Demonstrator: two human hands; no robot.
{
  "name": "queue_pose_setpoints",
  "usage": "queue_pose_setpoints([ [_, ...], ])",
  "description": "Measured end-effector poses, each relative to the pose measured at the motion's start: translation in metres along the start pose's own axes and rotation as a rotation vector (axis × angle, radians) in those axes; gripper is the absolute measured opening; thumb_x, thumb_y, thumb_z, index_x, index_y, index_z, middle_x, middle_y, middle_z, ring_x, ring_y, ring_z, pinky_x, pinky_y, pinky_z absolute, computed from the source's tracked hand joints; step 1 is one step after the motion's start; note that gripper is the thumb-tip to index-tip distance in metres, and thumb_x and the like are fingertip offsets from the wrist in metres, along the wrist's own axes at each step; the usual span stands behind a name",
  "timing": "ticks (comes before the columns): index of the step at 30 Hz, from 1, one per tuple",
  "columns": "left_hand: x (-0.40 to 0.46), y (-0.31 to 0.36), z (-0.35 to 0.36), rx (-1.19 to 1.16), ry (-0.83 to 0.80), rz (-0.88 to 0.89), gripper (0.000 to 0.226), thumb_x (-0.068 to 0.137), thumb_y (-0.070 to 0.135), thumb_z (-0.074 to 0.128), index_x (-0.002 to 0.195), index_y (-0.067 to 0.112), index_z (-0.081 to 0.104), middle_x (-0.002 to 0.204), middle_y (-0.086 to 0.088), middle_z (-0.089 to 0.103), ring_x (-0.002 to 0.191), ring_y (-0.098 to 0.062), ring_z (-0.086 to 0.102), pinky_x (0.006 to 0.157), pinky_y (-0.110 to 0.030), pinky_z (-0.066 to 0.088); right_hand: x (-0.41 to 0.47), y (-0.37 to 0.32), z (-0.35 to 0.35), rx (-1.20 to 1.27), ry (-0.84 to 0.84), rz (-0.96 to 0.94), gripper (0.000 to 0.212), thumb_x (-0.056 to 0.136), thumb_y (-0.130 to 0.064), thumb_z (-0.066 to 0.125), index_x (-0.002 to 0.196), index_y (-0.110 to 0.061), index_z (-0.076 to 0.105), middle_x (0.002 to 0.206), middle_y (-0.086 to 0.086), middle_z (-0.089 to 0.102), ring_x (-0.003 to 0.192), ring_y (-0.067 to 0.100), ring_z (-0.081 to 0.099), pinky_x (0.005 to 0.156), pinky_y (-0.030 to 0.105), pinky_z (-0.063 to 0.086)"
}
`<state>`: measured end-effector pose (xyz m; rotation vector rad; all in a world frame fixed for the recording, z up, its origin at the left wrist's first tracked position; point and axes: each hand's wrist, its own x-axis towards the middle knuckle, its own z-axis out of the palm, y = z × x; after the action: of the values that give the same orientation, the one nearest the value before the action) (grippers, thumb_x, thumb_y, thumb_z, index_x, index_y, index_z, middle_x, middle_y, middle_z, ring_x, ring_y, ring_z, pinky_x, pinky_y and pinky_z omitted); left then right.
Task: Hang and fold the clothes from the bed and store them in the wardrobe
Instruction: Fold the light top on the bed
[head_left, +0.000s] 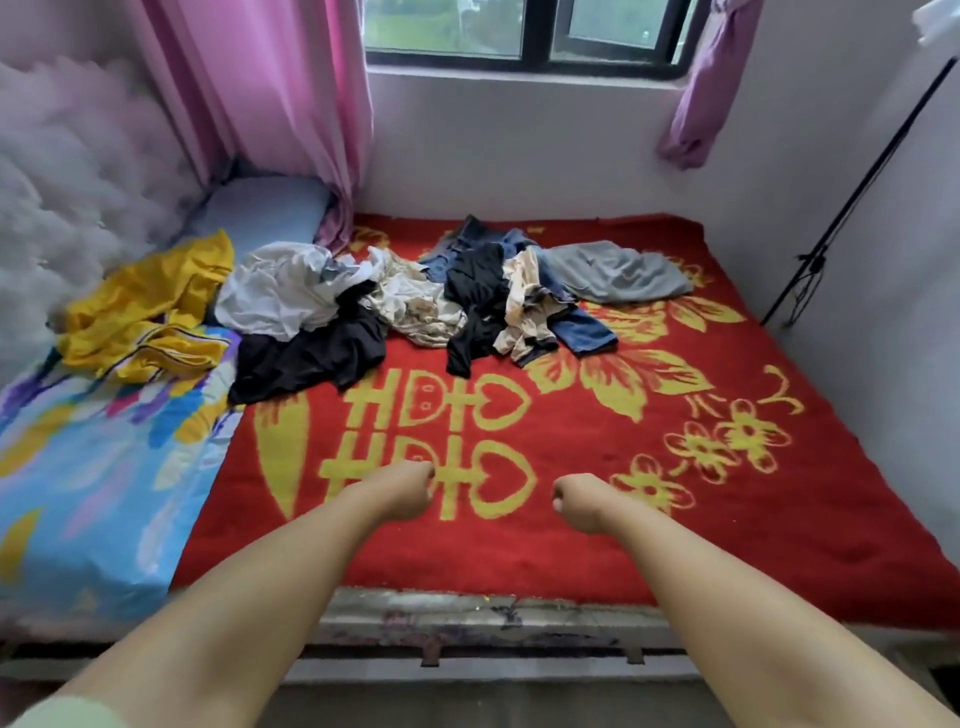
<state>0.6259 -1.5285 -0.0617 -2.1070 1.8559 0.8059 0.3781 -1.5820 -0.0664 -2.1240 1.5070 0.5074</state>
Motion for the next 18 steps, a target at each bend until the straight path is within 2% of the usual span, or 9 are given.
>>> queue_pose_setpoints([
  [2, 0.020, 0.001, -0.002, 0.026, -0.047, 0.017, 0.044, 0.100, 0.020, 0.037, 0.144, 0.015, 0.038, 0.131, -0.006, 0.055, 0.083, -0.018, 0.060, 0.063, -0.031, 0.050, 0.013, 0.005, 0.004, 0.037, -0.028, 0.035, 0.034, 0.098, -0.021, 0.040, 0.121, -0.007, 0.060, 0.124, 0.011, 0.062, 0.112, 0.028, 0.059, 0.093, 0.035, 0.049],
  [5, 0.049, 0.008, 0.000, 0.020, -0.084, 0.042, 0.047, 0.099, 0.018, 0.037, 0.146, 0.018, 0.034, 0.125, -0.004, 0.057, 0.064, -0.013, 0.054, 0.049, -0.026, 0.040, 0.034, 0.023, 0.004, 0.067, -0.055, 0.072, 0.035, 0.097, -0.020, 0.039, 0.123, -0.009, 0.060, 0.126, 0.010, 0.062, 0.113, 0.027, 0.059, 0.095, 0.034, 0.049],
  [7, 0.066, 0.014, 0.000, 0.024, -0.108, 0.051, 0.047, 0.099, 0.018, 0.036, 0.146, 0.018, 0.034, 0.125, -0.004, 0.057, 0.063, -0.013, 0.054, 0.045, -0.024, 0.037, 0.048, 0.035, 0.002, 0.072, -0.067, 0.095, 0.036, 0.097, -0.019, 0.040, 0.124, -0.009, 0.061, 0.127, 0.010, 0.062, 0.115, 0.027, 0.059, 0.096, 0.033, 0.048],
  [11, 0.109, 0.025, -0.005, 0.053, -0.168, 0.036, 0.046, 0.101, 0.021, 0.035, 0.147, 0.019, 0.033, 0.135, -0.008, 0.051, 0.078, -0.017, 0.056, 0.051, -0.025, 0.039, 0.086, 0.061, -0.009, 0.076, -0.095, 0.109, 0.035, 0.097, -0.017, 0.040, 0.122, -0.008, 0.062, 0.127, 0.011, 0.063, 0.118, 0.028, 0.058, 0.096, 0.031, 0.047],
  [14, 0.160, 0.040, -0.013, 0.049, -0.170, 0.009, 0.046, 0.100, 0.020, 0.037, 0.146, 0.017, 0.034, 0.140, -0.006, 0.049, 0.102, -0.022, 0.061, 0.072, -0.031, 0.047, 0.133, 0.088, -0.025, 0.079, -0.107, 0.091, 0.035, 0.096, -0.015, 0.040, 0.122, -0.007, 0.062, 0.127, 0.011, 0.063, 0.118, 0.028, 0.057, 0.097, 0.031, 0.046],
  [18, 0.228, 0.064, -0.011, 0.019, -0.211, -0.040, 0.044, 0.100, 0.018, 0.035, 0.143, 0.014, 0.038, 0.136, -0.006, 0.053, 0.106, -0.023, 0.061, 0.071, -0.031, 0.045, 0.199, 0.123, -0.044, 0.058, -0.169, 0.064, 0.035, 0.096, -0.015, 0.038, 0.122, -0.010, 0.061, 0.126, 0.009, 0.062, 0.116, 0.027, 0.058, 0.092, 0.031, 0.048],
])
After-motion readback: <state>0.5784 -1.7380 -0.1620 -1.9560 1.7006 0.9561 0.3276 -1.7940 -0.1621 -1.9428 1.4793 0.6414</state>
